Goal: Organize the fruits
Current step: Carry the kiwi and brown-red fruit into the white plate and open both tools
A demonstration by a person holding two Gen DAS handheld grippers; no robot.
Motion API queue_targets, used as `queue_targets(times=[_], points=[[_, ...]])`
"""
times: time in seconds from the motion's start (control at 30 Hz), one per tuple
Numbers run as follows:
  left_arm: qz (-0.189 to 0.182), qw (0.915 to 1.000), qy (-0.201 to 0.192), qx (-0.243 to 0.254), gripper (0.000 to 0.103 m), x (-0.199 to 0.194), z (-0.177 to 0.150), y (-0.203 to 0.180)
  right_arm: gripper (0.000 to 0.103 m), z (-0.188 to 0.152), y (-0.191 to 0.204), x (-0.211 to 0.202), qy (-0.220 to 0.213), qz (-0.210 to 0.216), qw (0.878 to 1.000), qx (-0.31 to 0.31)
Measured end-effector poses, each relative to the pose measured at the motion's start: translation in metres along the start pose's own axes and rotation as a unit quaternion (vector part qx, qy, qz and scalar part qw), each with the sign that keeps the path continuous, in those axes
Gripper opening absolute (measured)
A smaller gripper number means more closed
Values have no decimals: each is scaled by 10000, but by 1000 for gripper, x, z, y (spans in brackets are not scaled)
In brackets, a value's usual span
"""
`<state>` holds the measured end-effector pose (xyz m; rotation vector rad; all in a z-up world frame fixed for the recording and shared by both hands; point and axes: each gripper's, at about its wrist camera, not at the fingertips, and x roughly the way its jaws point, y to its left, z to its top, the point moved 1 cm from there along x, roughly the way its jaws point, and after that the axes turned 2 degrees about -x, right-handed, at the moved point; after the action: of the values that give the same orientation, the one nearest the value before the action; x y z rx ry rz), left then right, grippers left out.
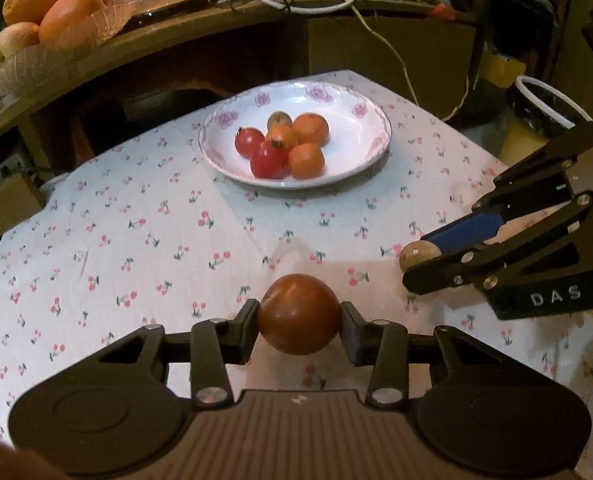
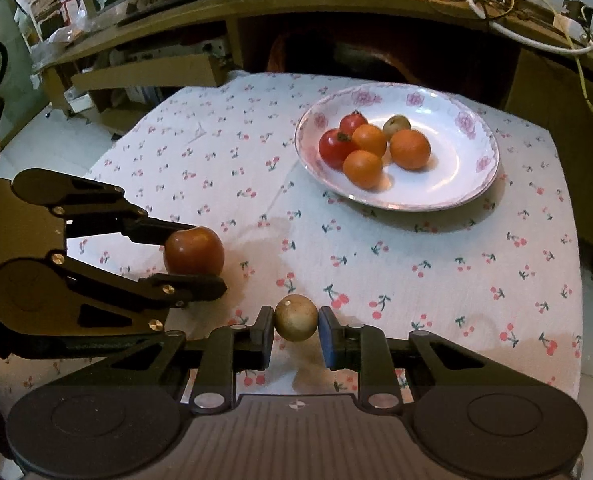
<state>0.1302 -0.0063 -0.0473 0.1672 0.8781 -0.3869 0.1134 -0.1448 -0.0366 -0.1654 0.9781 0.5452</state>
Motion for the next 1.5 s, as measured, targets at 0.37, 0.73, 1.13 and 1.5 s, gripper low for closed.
queue_targets(times=[0.37,0.73,1.13,1.5], points=[[32,9992,-361,-171,47,2,42,0,25,25,-16,-10,-435,-129,9986,286],[231,9972,-639,-311,47,21,85,11,25,55,-44,-9,-890,-407,9928,686],[323,9968,-667,-312,47,57,107,23,26,76,-69,14,-924,-581,9895,946],[297,9963,-768,-262,47,77,118,27,27,81,-85,30,-890,-777,9876,1037]])
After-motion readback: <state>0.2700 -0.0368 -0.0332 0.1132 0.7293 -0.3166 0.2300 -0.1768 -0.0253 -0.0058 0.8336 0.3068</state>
